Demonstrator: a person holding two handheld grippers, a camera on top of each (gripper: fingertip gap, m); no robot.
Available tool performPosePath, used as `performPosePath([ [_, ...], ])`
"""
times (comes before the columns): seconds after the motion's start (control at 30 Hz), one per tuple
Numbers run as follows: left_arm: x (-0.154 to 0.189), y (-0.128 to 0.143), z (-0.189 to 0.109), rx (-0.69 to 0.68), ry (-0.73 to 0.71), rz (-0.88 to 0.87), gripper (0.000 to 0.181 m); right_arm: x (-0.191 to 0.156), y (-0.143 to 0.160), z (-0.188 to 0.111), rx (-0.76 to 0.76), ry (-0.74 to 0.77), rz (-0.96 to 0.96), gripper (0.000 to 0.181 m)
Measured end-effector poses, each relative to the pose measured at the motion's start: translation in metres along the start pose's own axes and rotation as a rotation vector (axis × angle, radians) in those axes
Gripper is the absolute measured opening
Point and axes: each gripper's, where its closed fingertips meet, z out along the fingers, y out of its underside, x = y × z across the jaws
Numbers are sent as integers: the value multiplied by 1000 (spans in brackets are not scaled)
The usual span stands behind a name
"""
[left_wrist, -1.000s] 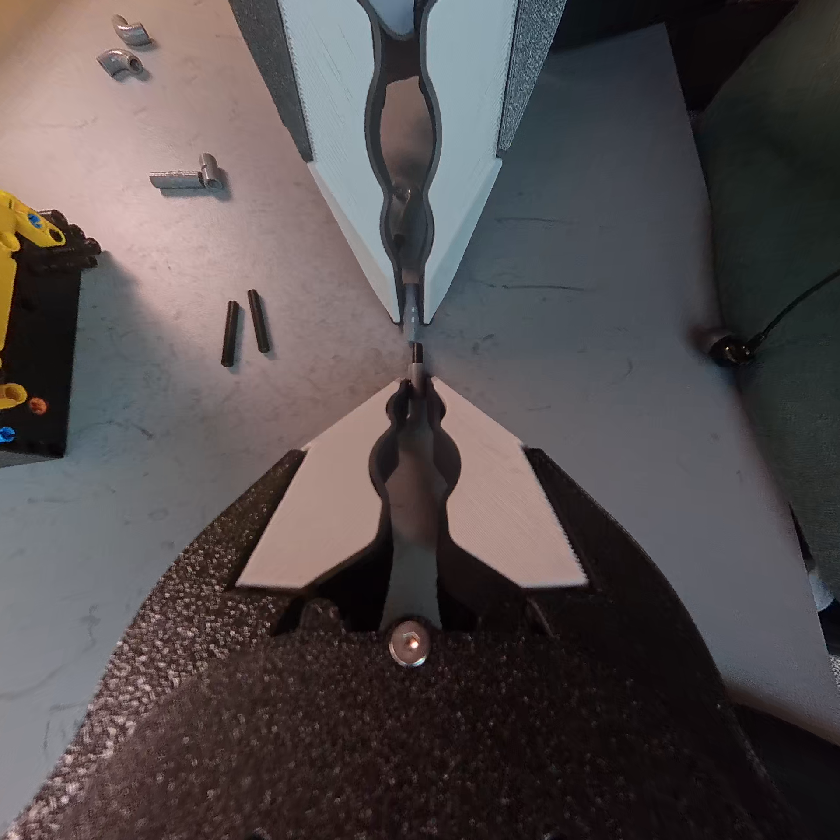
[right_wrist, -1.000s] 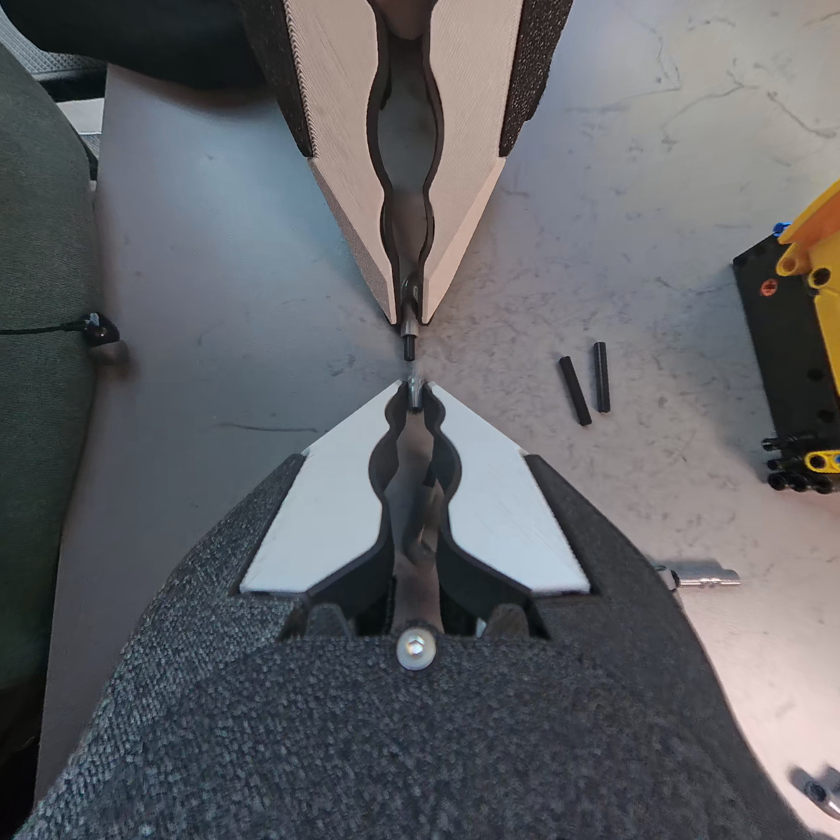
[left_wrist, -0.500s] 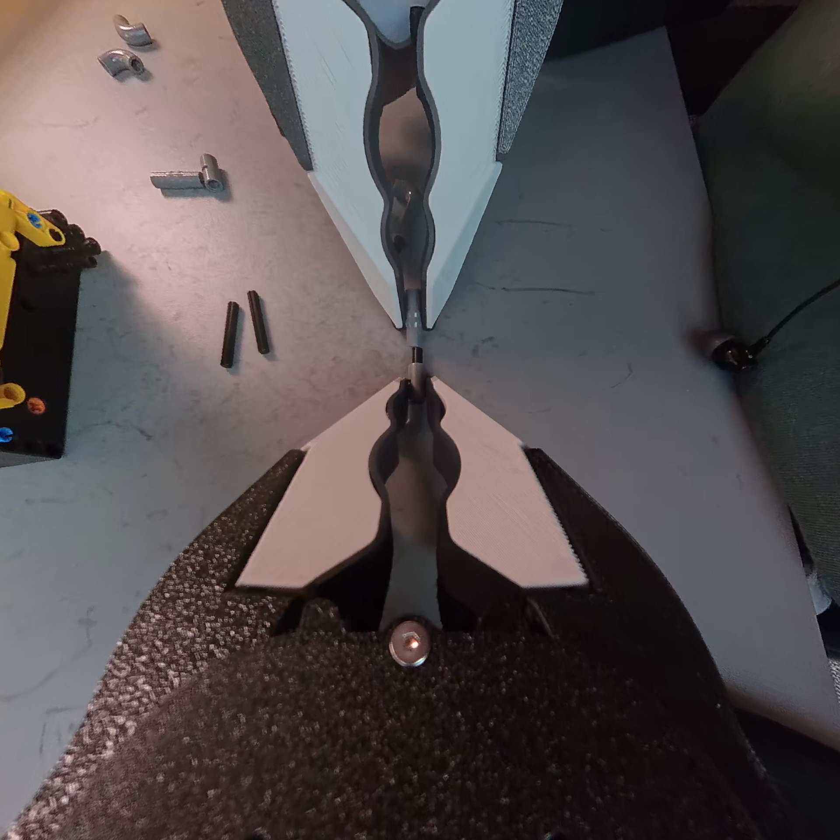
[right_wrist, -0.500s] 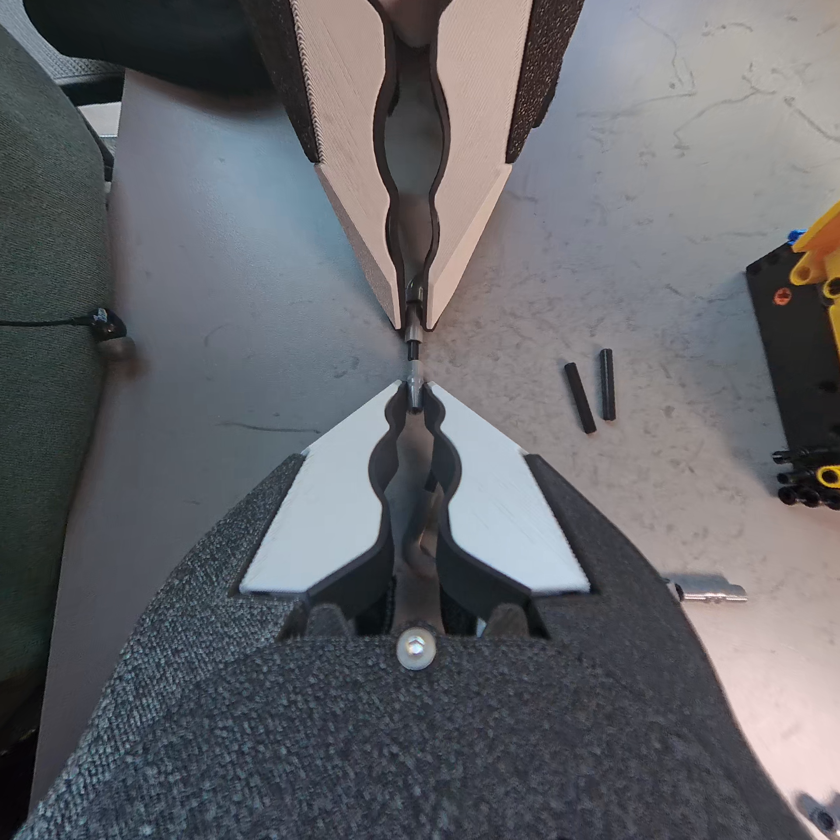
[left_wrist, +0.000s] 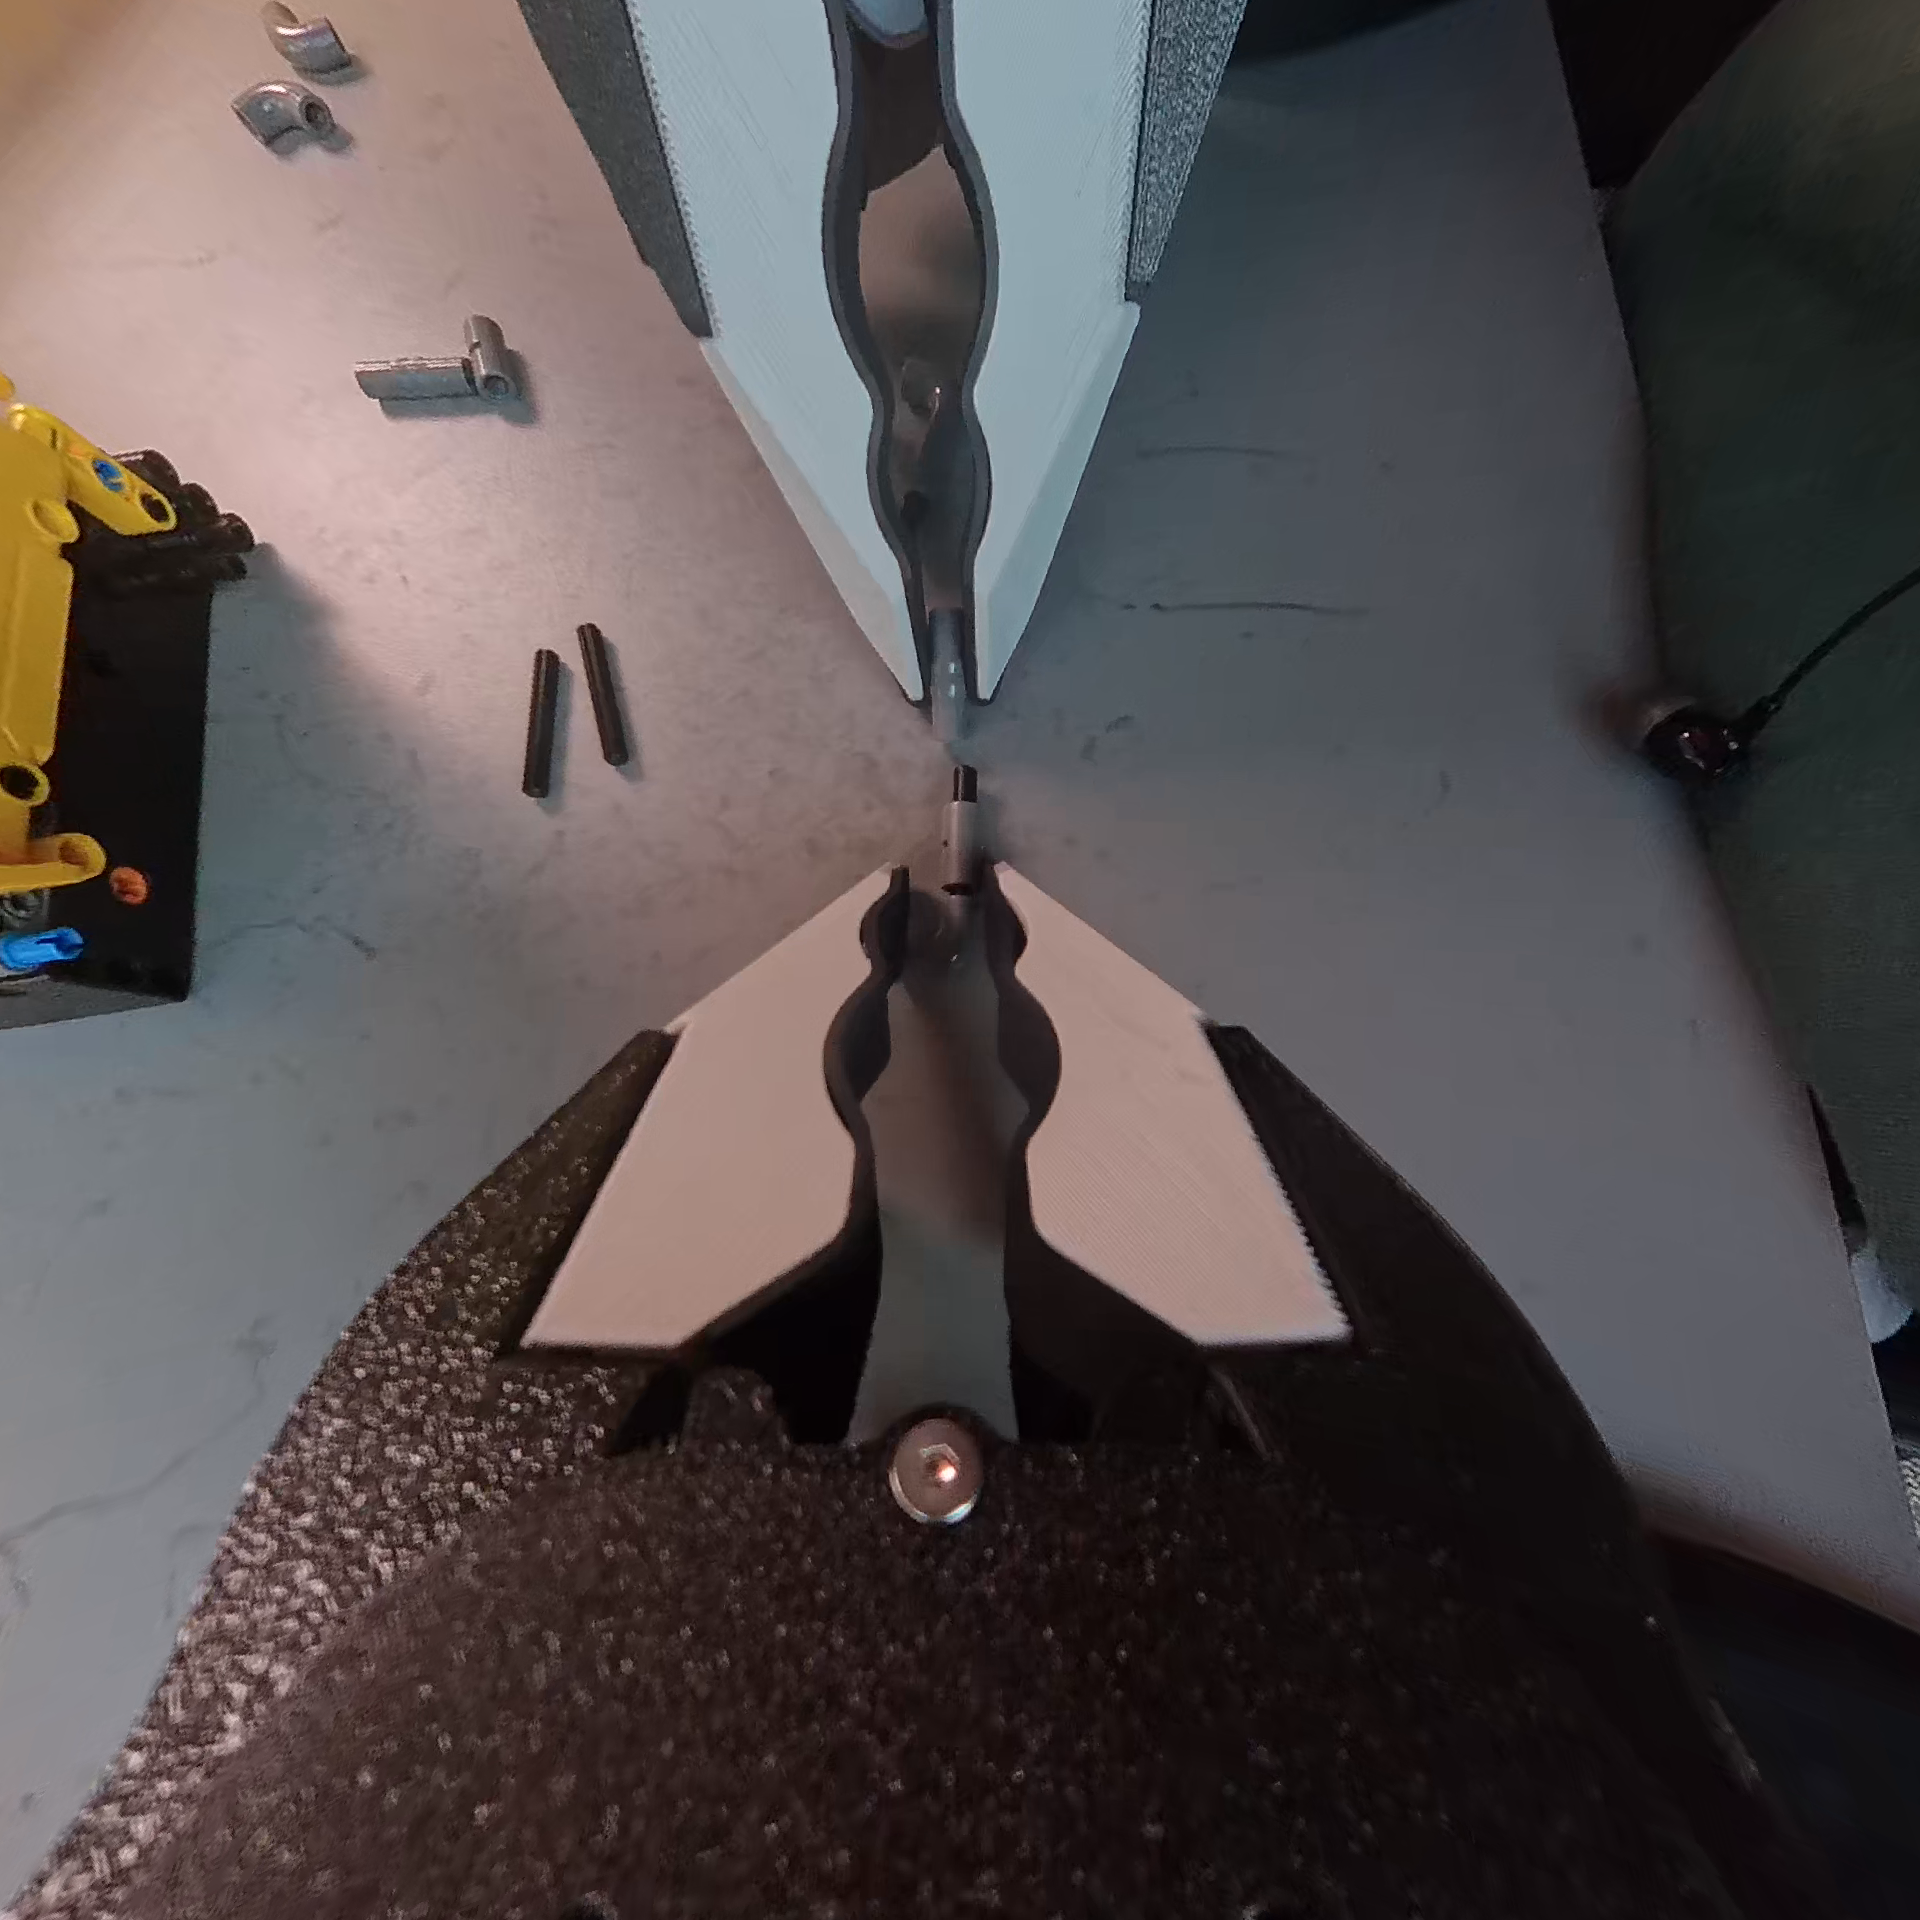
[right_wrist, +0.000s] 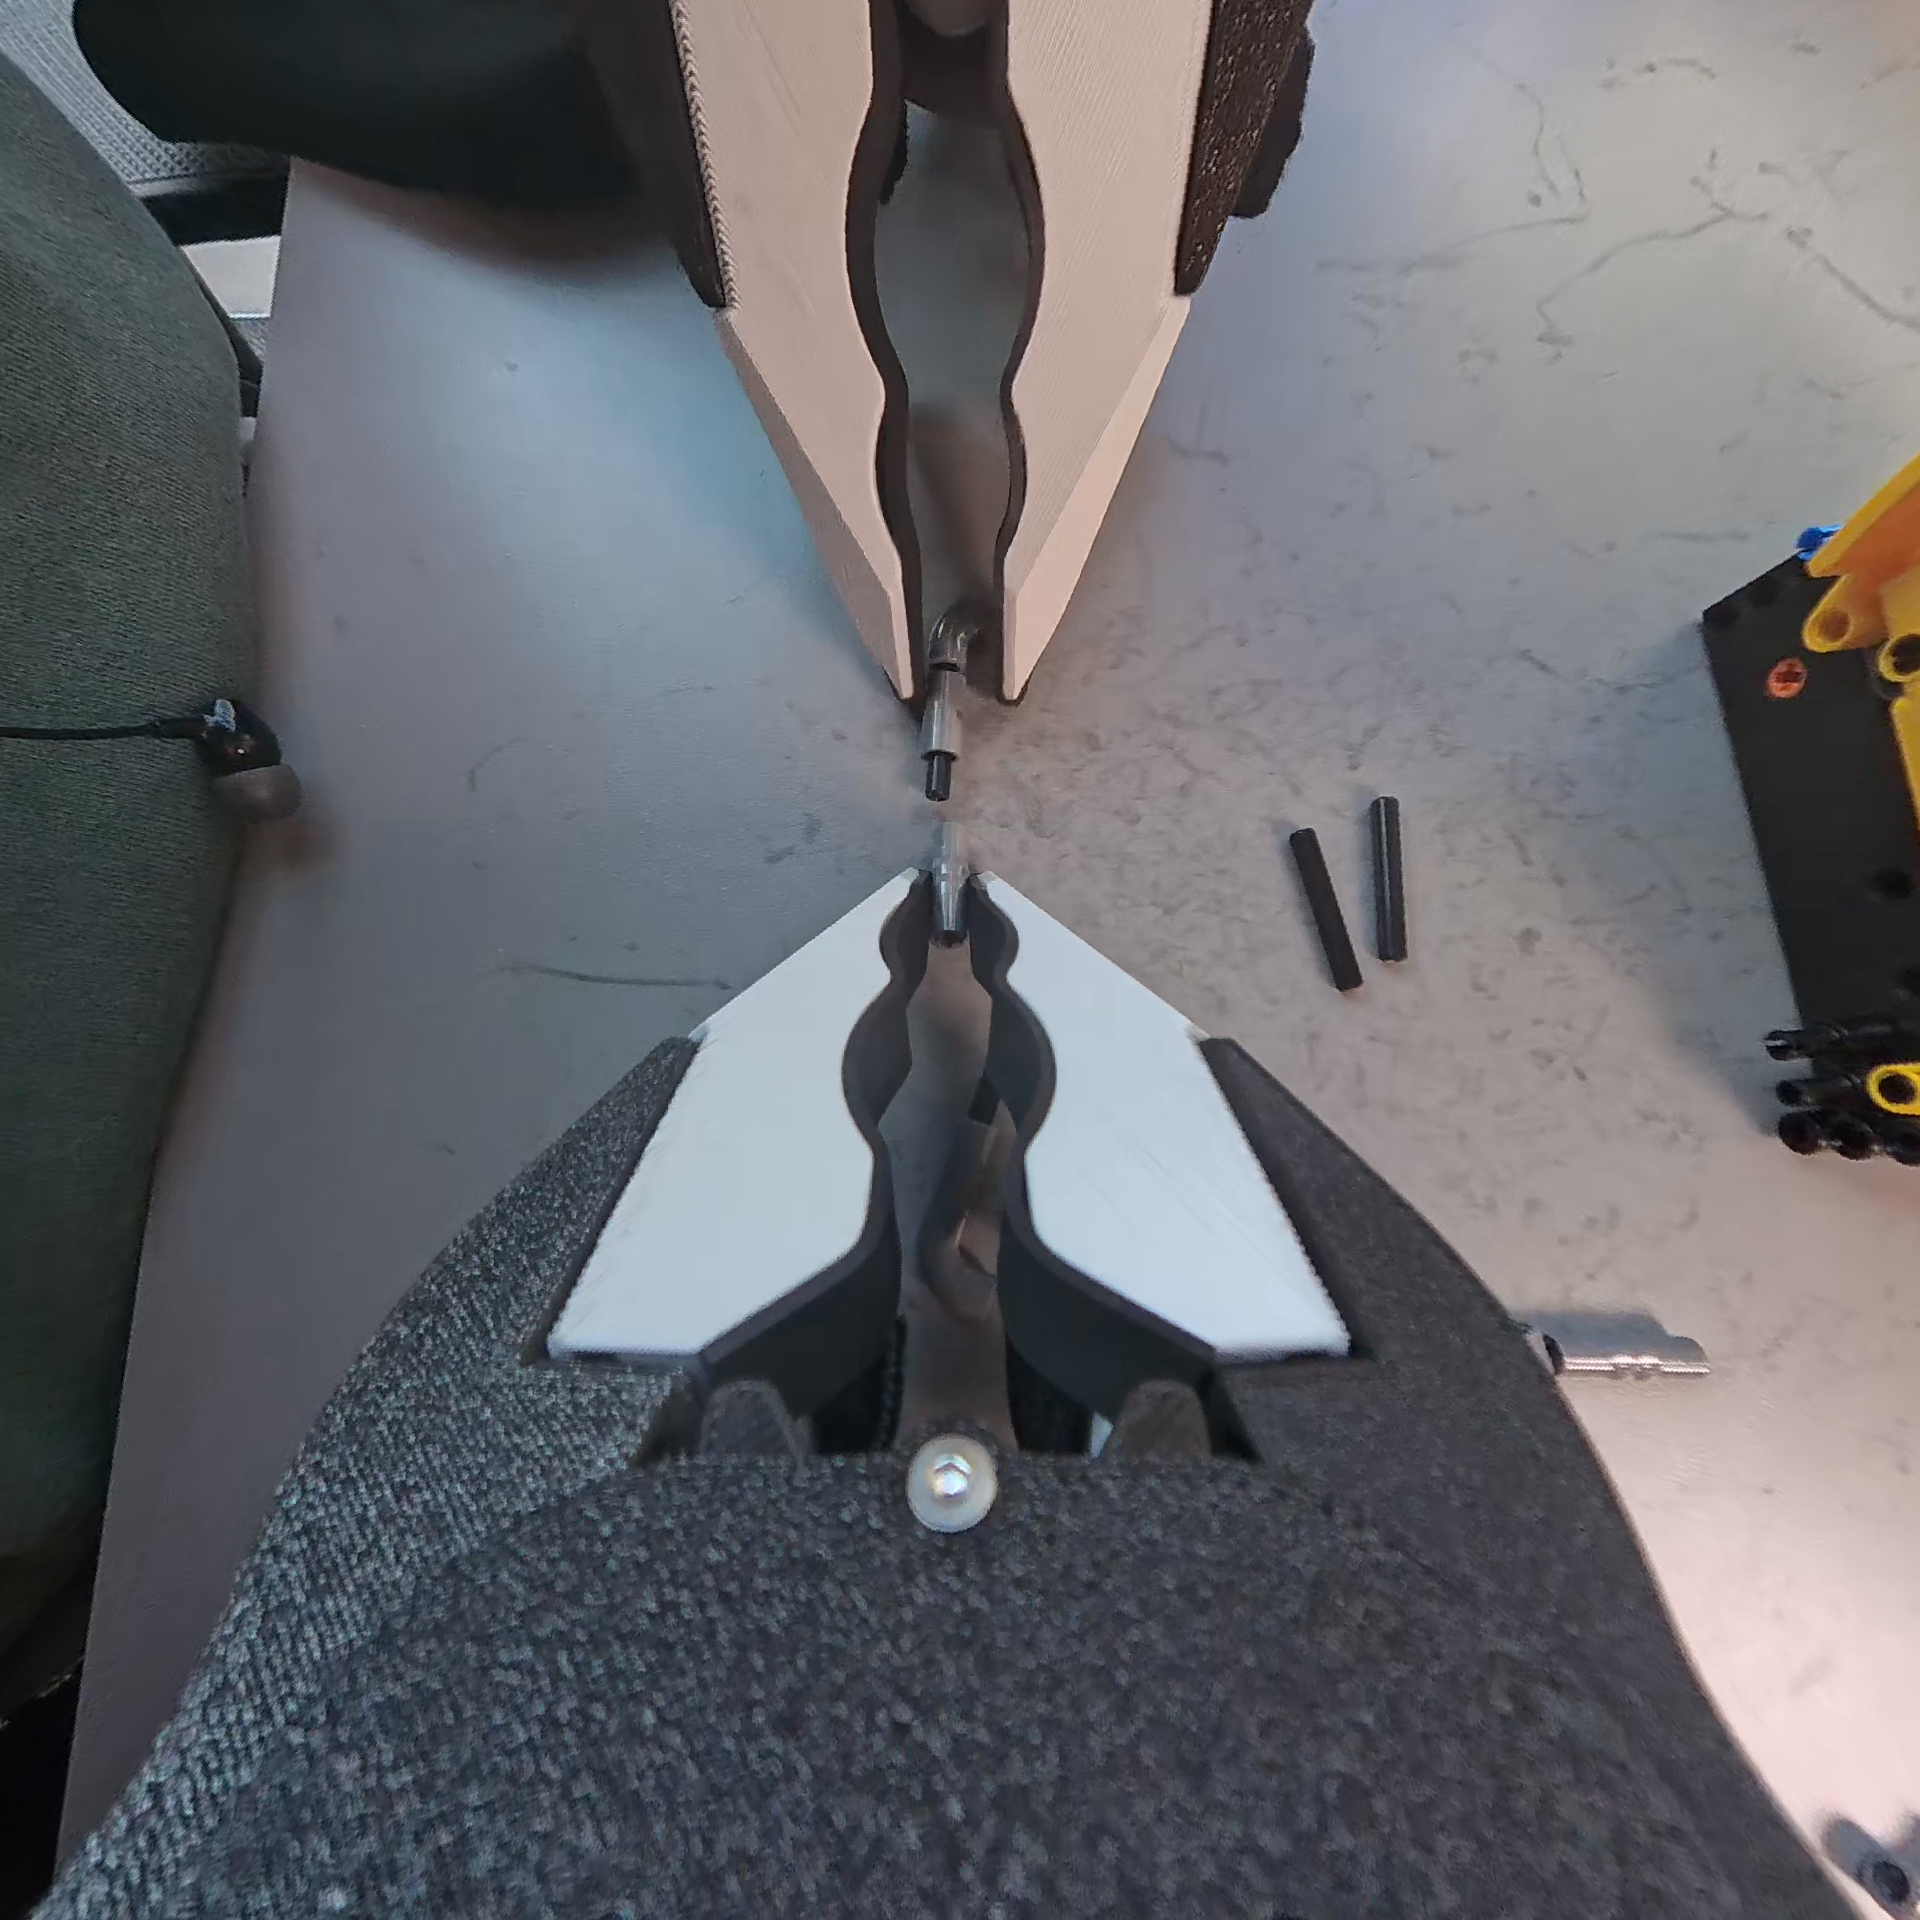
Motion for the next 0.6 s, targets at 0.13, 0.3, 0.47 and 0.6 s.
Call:
performPosePath([
  [0.13,1,0,0,1,6,2,9,0,0,0,1,4,-3,7],
  [0.3,1,0,1,0,9,0,7,0,0,0,0,8,-5,7],
  [0.47,1,0,1,-1,11,-4,6,0,0,0,2,5,-7,7],
  [0.6,1,0,1,-2,12,-6,6,0,0,0,2,1,-8,7],
])
